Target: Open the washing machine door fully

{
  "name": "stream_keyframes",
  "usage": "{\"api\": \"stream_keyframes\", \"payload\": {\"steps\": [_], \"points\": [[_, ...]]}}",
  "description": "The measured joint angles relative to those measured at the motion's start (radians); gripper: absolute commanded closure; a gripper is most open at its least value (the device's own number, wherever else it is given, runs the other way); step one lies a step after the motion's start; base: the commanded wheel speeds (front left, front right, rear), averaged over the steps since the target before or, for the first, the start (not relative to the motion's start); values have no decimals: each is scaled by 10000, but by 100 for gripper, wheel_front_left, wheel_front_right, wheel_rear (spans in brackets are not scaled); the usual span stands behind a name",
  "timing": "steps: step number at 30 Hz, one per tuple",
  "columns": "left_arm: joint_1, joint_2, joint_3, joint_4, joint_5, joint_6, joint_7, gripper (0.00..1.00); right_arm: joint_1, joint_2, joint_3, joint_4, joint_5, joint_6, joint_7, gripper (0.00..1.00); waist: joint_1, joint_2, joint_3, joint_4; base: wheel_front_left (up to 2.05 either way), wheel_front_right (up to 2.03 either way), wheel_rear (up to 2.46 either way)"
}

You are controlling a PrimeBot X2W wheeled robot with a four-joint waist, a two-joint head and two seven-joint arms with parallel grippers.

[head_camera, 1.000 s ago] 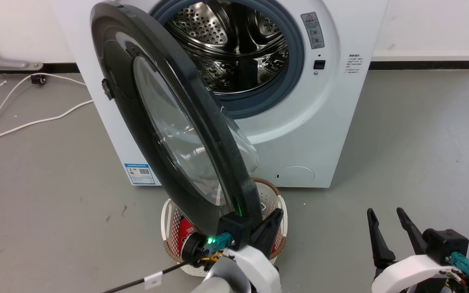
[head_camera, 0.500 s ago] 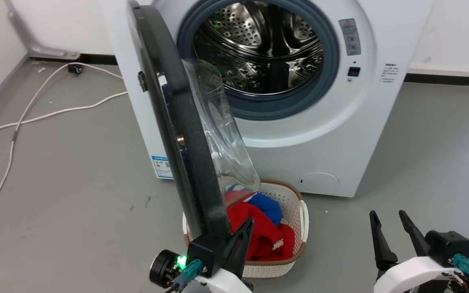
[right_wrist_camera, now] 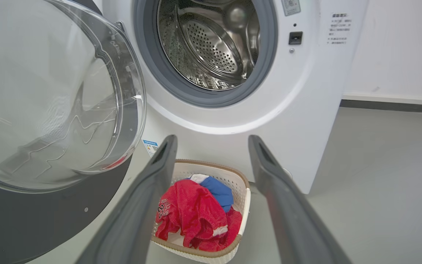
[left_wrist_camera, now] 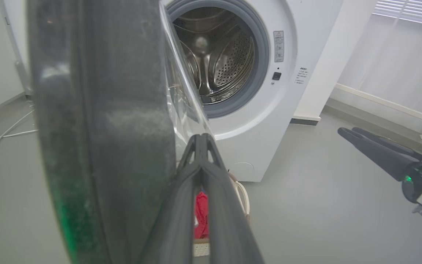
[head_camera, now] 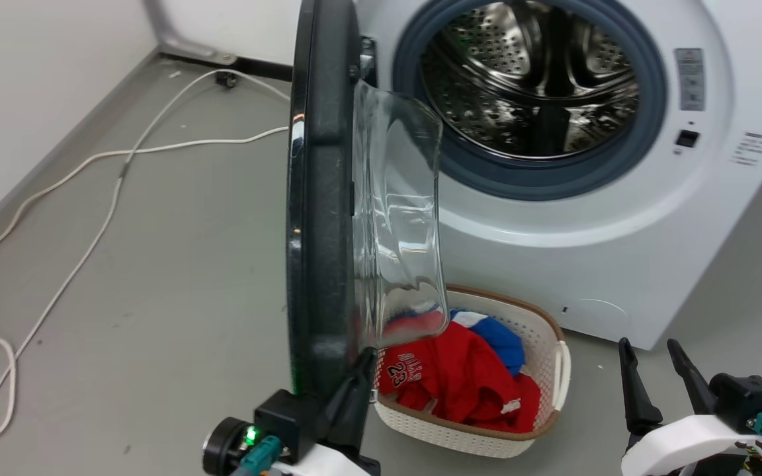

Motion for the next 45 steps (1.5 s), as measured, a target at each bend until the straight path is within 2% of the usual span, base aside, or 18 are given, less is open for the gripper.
{"api": "stream_keyframes", "payload": {"steps": [8,14,23,32,41,45], "points": [[198,481,1024,-52,-617,207,-263,100,-45,2,-59,-176,-59,0,86,0,1,0,169,1048,0,0,0],[196,997,1994,485,-1241,-94,-531,100,-75,2,-29,-261,-94,0,188,0,1,0,390,1445,0,0,0],[-354,1622,3616,1956,-1912,-696,-945,100,-409,2,36,-508,-328,-2,407,0,1,0,945,1242,0,0,0],[-1353,1923,5060,3942,-2272,-1647,-1045,100,-751,2,81,-539,-410,0,407,0,1,0,1434,873,0,0,0],[-2065,1904,5774,5141,-2073,-2188,-1051,100,-932,2,146,-403,-424,0,313,0,2,0,1502,689,0,0,0],[-2071,1714,6055,5340,-1795,-2341,-1060,100,-1001,2,182,-284,-424,0,240,0,2,0,1403,617,0,0,0]]}}
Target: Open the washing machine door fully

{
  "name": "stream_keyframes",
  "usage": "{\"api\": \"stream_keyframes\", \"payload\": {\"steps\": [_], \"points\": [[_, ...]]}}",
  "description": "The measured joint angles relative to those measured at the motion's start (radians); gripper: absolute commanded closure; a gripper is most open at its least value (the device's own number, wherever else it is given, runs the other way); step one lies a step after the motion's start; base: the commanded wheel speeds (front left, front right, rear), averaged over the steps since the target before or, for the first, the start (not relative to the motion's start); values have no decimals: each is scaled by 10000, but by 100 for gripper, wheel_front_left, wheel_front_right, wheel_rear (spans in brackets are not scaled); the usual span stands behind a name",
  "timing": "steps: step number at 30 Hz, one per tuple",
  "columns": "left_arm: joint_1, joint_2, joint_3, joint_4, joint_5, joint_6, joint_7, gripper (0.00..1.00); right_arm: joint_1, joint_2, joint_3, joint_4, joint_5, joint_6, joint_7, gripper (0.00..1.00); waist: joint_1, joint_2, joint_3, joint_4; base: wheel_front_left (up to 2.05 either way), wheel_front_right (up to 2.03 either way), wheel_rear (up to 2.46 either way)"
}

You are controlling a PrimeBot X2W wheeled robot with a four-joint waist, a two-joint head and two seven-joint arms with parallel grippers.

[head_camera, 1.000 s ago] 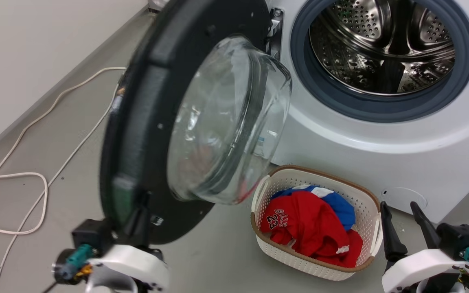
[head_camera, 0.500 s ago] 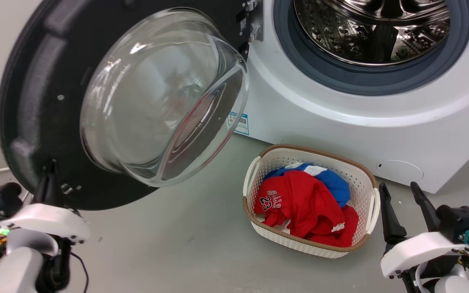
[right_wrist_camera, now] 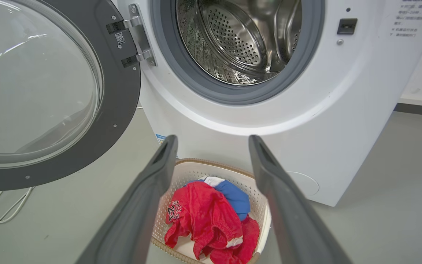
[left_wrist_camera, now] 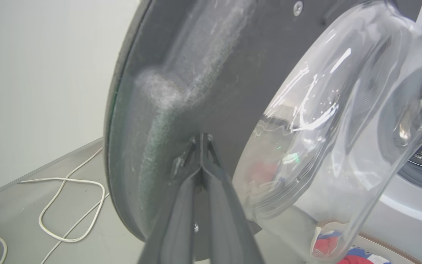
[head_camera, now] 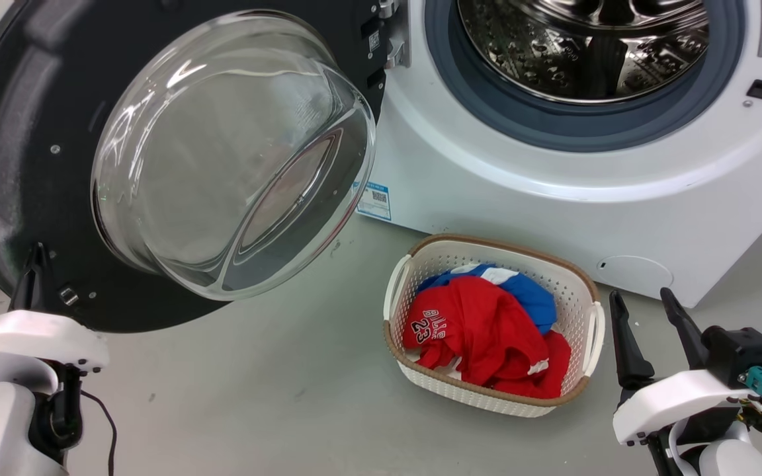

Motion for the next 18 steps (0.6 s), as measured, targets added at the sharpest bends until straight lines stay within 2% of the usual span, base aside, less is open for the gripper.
{"api": "stream_keyframes", "payload": {"steps": [4,9,18], "points": [[295,-226,245,-257,353,8,-6,100,56,0,4,163,38,0,-100,0,0,0,-254,-74,0,0,0],[1386,-573,276,-1281,1016,374,-17,100,326,0,13,362,196,0,-198,0,-1,0,-742,-189,0,0,0],[2994,-1034,-671,-3392,1772,1037,236,100,537,0,67,441,199,0,-322,0,-1,0,-1334,-788,0,0,0]]}}
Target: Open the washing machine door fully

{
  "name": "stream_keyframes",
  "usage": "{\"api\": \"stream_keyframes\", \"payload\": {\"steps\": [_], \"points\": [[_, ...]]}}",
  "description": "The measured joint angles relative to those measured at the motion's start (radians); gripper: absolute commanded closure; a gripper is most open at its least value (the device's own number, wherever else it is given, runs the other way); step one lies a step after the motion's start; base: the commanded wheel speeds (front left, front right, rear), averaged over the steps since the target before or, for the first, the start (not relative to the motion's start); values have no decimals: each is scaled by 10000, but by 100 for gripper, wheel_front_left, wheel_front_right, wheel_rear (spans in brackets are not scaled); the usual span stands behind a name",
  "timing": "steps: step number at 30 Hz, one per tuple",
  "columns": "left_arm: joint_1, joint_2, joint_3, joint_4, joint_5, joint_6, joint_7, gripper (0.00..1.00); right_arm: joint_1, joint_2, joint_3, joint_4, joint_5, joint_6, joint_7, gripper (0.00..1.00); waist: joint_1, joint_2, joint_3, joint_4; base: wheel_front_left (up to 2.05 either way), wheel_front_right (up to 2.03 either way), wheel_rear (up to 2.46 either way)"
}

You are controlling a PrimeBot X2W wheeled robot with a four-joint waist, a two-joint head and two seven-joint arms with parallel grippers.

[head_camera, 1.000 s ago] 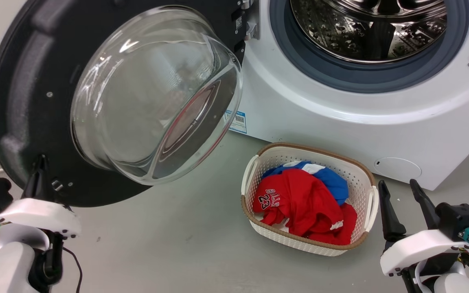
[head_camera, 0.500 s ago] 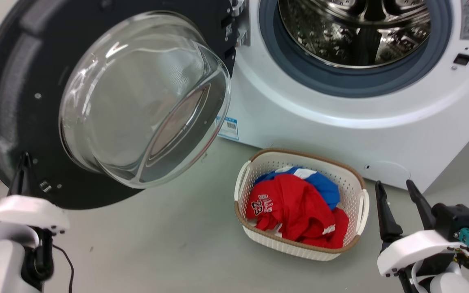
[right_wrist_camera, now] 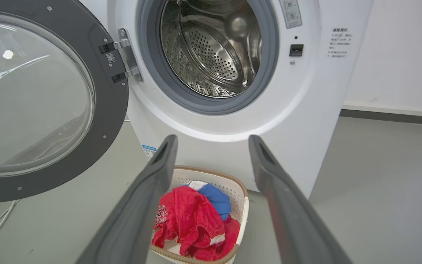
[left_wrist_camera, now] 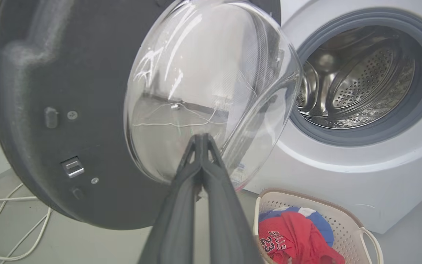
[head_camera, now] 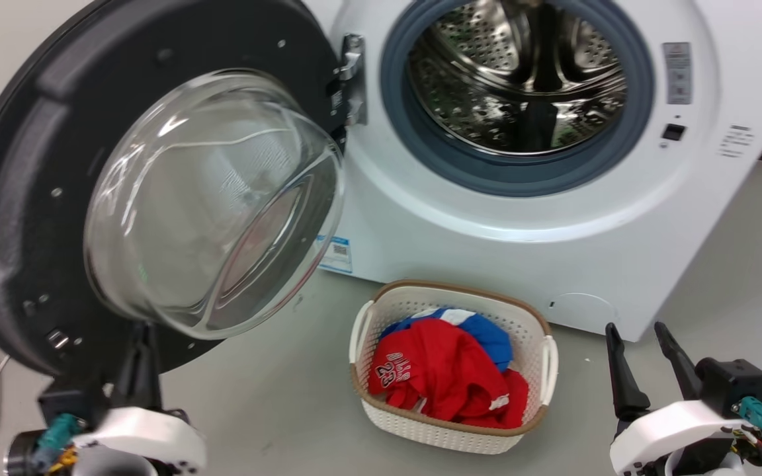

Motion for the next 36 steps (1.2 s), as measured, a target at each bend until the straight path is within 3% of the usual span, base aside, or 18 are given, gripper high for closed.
{"api": "stream_keyframes", "payload": {"steps": [3,10,11,12,13,14,15,25,36], "points": [[253,-115,-395,-537,257,192,203,100,43,0,82,15,-15,0,-27,0,1,0,-121,-305,0,0,0],[487,-422,-1160,-872,500,196,514,100,104,0,142,-40,-155,0,10,0,0,0,-346,-1260,0,0,0],[465,-500,-1252,-773,508,174,522,93,127,2,165,-59,-203,0,23,0,0,0,-373,-1406,0,0,0],[433,-566,-1375,-663,537,119,541,69,142,0,157,-86,-213,0,50,0,0,0,-399,-1550,0,0,0],[383,-625,-1444,-562,537,67,525,69,186,2,155,-130,-217,0,50,0,0,0,-425,-1697,0,0,0],[335,-662,-1492,-447,539,42,500,21,224,2,144,-163,-230,0,58,0,0,0,-451,-1838,0,0,0],[305,-665,-1544,-307,587,21,491,0,247,0,119,-205,-247,0,69,0,-1,0,-478,-1979,0,0,0],[155,-825,-1578,635,715,-52,82,0,481,-2,190,-690,-295,0,293,0,0,0,-647,-2986,0,0,0],[-67,-738,-1315,993,662,-127,-82,0,597,0,284,-934,-376,0,435,0,0,0,-576,-3222,0,0,0]]}}
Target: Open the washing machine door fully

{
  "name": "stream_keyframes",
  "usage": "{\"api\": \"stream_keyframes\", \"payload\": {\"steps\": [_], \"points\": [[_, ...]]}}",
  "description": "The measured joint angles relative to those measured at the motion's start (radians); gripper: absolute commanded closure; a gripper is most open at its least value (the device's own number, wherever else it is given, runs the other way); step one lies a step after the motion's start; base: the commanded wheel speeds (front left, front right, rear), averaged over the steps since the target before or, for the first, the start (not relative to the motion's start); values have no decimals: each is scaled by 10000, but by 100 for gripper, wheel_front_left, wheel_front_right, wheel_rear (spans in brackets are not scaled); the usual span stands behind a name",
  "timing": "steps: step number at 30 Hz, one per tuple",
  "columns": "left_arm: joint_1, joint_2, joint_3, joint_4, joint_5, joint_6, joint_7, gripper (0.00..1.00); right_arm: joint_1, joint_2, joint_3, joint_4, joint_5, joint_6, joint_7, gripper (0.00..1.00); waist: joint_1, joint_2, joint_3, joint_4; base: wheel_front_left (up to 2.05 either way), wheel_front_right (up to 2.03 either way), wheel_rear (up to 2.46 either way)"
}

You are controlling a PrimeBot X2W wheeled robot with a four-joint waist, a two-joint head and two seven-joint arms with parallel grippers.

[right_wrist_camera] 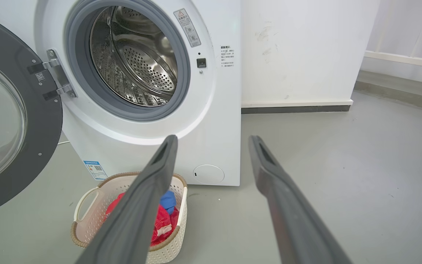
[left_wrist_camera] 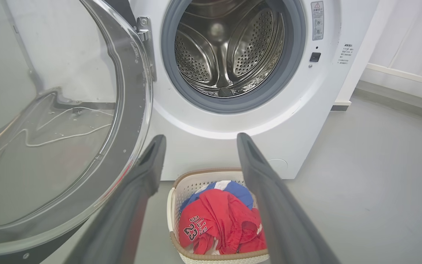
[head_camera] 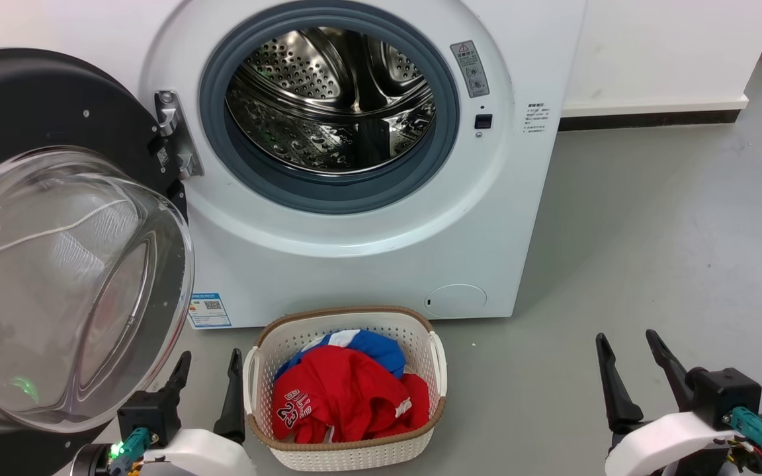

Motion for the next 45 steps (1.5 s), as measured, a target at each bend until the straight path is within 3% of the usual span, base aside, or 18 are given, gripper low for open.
{"api": "stream_keyframes", "payload": {"steps": [25,26,30,45], "points": [[-298,92,-46,261,-82,-67,-50,0,3,0,63,-2,33,0,-17,0,0,0,212,-50,0,0,0],[-303,79,-46,282,-98,-96,-42,100,13,-2,67,31,31,0,-19,100,0,0,213,-49,0,0,0],[-1,-117,-94,545,-194,-136,12,100,186,0,67,364,155,0,13,100,0,0,220,-44,0,0,0],[3,-579,807,554,-2359,-788,719,100,58,0,-163,527,3028,0,418,100,0,0,281,26,0,0,0]]}}
